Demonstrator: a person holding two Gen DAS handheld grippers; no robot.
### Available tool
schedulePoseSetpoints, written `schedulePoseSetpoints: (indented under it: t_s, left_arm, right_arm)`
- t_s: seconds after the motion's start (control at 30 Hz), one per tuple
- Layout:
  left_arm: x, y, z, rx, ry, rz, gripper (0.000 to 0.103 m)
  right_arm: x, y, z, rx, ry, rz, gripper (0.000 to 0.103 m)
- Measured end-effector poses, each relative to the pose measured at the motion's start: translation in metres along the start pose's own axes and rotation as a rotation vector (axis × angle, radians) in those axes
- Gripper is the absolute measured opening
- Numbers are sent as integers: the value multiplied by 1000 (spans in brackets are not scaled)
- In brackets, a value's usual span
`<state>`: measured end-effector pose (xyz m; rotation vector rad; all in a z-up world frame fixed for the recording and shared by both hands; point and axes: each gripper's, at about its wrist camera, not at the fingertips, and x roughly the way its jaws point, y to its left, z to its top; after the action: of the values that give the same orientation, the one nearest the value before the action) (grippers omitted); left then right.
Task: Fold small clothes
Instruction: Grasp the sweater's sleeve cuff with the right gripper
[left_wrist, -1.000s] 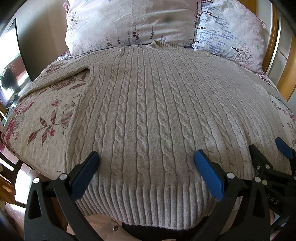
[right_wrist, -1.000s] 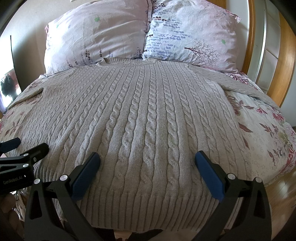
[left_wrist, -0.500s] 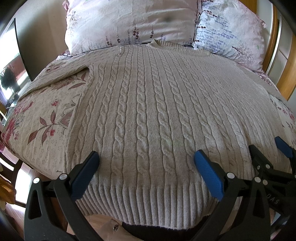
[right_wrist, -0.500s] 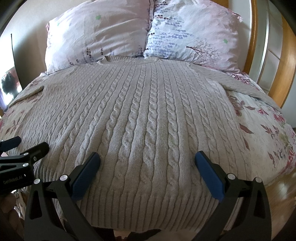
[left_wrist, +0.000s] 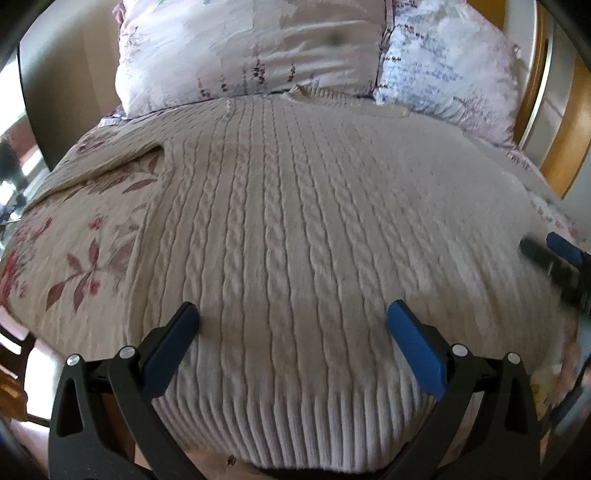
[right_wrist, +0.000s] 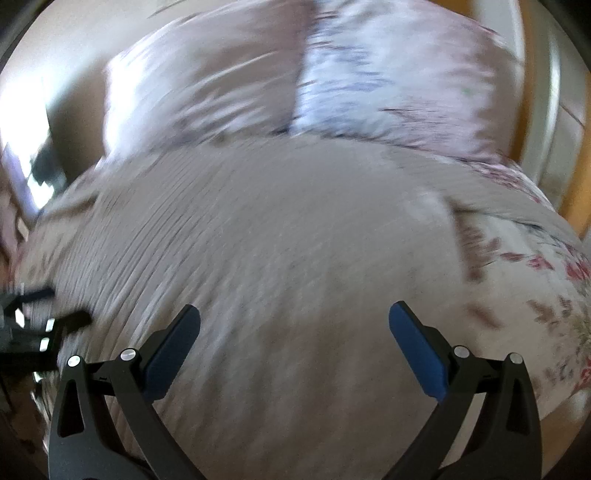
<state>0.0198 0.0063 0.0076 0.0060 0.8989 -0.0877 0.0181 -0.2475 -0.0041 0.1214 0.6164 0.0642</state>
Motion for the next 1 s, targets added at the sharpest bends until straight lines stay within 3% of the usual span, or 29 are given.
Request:
schedulePoseSetpoints:
  t_s: [0.07,0.17,0.27,0.47,0.5,0.73,1.0]
  left_arm:
    - [2,5,11,-10,-28,-23,101]
    - [2,7,26,-5,-66,-18,101]
    - [4,7,46,19,-94,-3,101]
    - [7,9,77,25,-147,-129,101]
    - [7,9,80,25,-154,-134,101]
    - [17,13,109,5,-163,-213,101]
    - [36,15,125,11,-134,-200,101]
  right_arm:
    - [-5,-38,27,142,-8,-7,102]
    - [-8,-101,57,366,-2,-15,89]
    - [4,-161,60,551,7,-49,78]
    - [23,-234,55,796,22,-87,63]
    - [26,-241,56,806,-10,-91,61]
    - [43,-279,54,939,-15,-126,49]
    - [49,-301,57,971,-64,-214,14]
